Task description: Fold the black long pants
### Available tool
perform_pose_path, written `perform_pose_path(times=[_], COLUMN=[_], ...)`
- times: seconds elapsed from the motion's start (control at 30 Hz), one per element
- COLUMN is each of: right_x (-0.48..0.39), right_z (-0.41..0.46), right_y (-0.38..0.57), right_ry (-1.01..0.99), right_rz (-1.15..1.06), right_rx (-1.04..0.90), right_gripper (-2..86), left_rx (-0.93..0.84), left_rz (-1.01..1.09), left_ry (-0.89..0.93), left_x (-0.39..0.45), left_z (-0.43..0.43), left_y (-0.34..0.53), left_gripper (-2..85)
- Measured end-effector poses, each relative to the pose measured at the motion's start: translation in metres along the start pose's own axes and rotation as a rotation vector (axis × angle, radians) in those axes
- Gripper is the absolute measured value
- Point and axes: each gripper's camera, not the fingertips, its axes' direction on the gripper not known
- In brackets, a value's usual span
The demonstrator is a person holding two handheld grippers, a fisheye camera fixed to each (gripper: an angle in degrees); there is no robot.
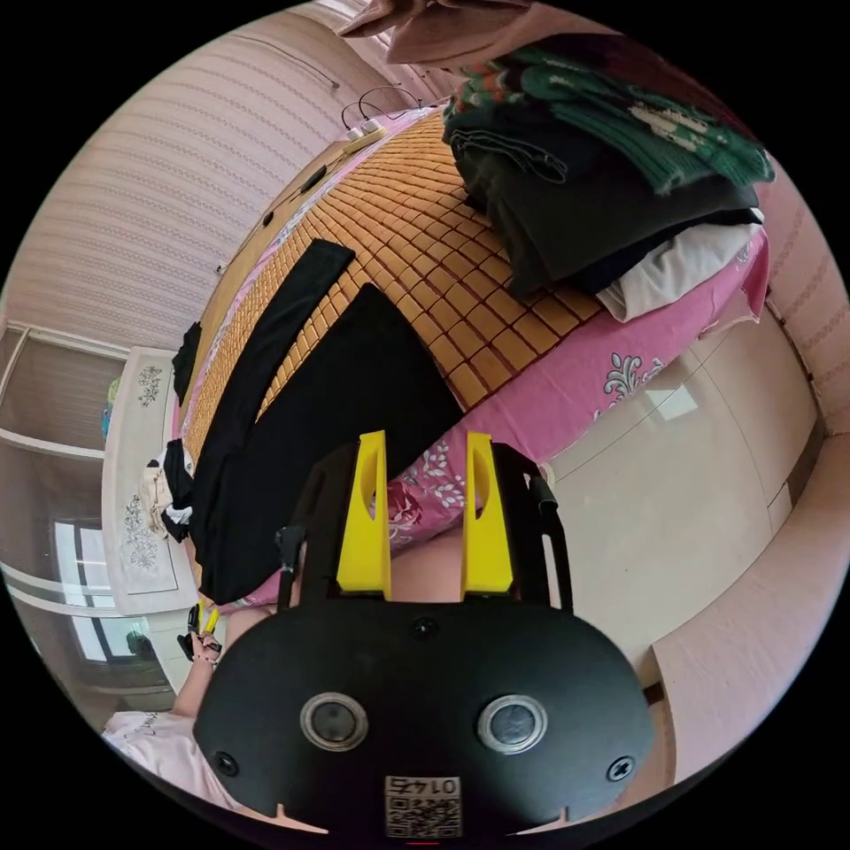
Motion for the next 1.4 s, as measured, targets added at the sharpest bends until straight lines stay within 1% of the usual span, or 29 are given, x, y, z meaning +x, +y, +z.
perform_pose_path(times=[0.1,0.2,0.27,0.33,0.4,0.47,0.67,0.8,0.87,1.0,1.13,1.27,1.4], right_x=[-0.004,-0.008,-0.013,-0.019,-0.022,-0.025,-0.044,-0.075,-0.09,-0.129,-0.198,-0.268,-0.35], right_z=[0.012,0.019,0.018,0.011,0.003,-0.004,-0.032,-0.048,-0.054,-0.062,-0.041,-0.002,0.061], right_y=[-0.009,-0.013,-0.012,-0.006,-0.002,0.002,0.007,0.006,0.008,-0.003,-0.043,-0.098,-0.18], right_ry=[0.025,0.061,0.1,0.079,0.058,0.039,-0.002,0.033,0.047,0.027,0.067,0.117,0.121], right_rz=[0.018,0.041,0.037,-0.003,-0.03,-0.057,-0.136,-0.227,-0.268,-0.353,-0.495,-0.612,-0.66], right_rx=[-0.041,-0.056,-0.064,-0.059,-0.042,-0.034,0.018,0.032,0.04,0.07,0.072,0.069,0.058], right_gripper=[11.6,8.1,5.2,2.1,1.3,0.8,0.2,0.1,0.1,0.1,0.1,0.3,1.2], left_rx=[-0.031,-0.074,-0.073,-0.077,-0.092,-0.087,-0.023,0.007,0.046,0.122,0.201,0.227,0.25], left_rz=[0.001,-0.003,0.008,0.02,0.05,0.102,0.144,0.155,0.135,0.123,0.194,0.307,0.333], left_ry=[-0.042,-0.084,-0.104,-0.111,-0.135,-0.134,-0.034,-0.023,0.015,0.06,0.094,0.086,0.049], left_x=[0.004,0.006,0.012,0.017,0.024,0.031,0.035,0.039,0.039,0.048,0.088,0.145,0.187], left_z=[0.009,0.019,0.021,0.02,0.018,0.012,-0.016,-0.034,-0.049,-0.07,-0.075,-0.052,-0.004], left_y=[-0.002,-0.004,-0.004,-0.004,-0.002,0.004,0.027,0.043,0.056,0.072,0.064,0.026,-0.014], left_gripper=[14.6,14.1,10.7,6.6,2.4,-0.2,-0.9,-1.0,-1.0,-1.0,-1.0,-0.8,0.0])
